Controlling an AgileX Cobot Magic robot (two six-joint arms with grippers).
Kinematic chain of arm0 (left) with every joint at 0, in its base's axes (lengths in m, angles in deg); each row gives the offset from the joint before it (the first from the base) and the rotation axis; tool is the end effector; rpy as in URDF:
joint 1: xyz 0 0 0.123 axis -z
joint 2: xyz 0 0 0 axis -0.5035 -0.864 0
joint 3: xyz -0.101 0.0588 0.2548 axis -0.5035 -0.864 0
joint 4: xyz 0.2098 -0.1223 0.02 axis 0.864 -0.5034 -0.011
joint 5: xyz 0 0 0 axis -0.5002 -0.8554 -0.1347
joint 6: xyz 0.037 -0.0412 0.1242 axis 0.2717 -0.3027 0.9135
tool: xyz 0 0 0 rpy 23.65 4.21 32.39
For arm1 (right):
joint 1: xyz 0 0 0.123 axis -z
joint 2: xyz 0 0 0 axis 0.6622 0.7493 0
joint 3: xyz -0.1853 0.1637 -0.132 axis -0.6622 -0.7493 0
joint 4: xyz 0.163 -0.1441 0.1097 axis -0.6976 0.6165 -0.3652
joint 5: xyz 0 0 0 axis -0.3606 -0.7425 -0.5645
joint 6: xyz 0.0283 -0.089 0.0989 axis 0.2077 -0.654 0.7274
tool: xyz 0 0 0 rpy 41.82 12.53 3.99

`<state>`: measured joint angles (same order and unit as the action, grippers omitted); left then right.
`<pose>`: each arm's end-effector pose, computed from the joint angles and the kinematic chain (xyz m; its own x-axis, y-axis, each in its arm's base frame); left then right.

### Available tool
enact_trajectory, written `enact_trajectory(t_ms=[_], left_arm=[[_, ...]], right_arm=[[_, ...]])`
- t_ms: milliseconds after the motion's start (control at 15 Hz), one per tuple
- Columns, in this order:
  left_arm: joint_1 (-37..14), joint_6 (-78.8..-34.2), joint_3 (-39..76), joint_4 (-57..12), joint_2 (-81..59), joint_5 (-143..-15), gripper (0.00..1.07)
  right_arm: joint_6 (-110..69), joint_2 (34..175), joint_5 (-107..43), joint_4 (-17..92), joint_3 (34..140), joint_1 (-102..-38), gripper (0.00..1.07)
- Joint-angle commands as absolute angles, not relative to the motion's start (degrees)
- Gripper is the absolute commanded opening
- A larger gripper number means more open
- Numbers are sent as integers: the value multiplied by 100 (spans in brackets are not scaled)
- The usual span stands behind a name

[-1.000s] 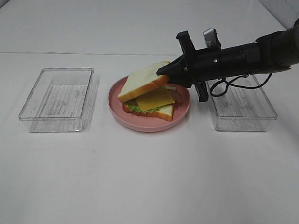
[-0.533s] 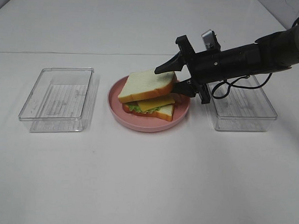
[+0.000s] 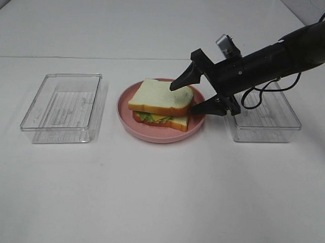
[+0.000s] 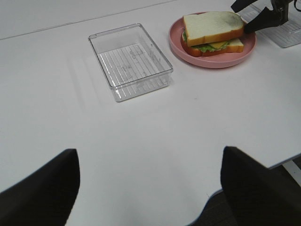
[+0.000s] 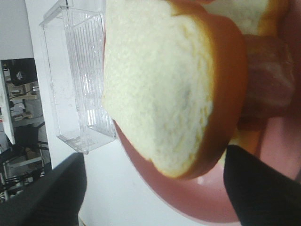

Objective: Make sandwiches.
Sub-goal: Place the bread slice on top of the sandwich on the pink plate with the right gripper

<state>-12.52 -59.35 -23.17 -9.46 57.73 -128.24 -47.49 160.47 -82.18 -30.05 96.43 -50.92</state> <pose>0.0298 -0.0133 0.2538 -0.4239 0.1366 -0.8953 0.3268 0.9450 -0.0106 0.4049 0.1599 0.0912 -0.9781 0.1838 -0.0980 0.0533 0.6757 0.7353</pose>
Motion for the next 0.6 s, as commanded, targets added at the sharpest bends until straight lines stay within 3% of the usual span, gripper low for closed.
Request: enact_trajectory(t_ms=[67,400,533,600], left_arm=[[-1230,-5935,-2328,-986,5905,-12772,78],[-1230,-5935,-2328,-986,5905,-12772,78],[-1230,-5935,-2328,-986,5905,-12772,78],[-1230,-5935,-2328,-986,5905,-12772,78]], right_arm=[[-4383,15714,-8063,-2352,9689,-5098,77],[-3724,14895,-7966,-690,9689,-5098,77],[-3208,14402,-8058,209,9689,-5098,77],[-2669,13887,-8344,1201,9689,-5098,77]])
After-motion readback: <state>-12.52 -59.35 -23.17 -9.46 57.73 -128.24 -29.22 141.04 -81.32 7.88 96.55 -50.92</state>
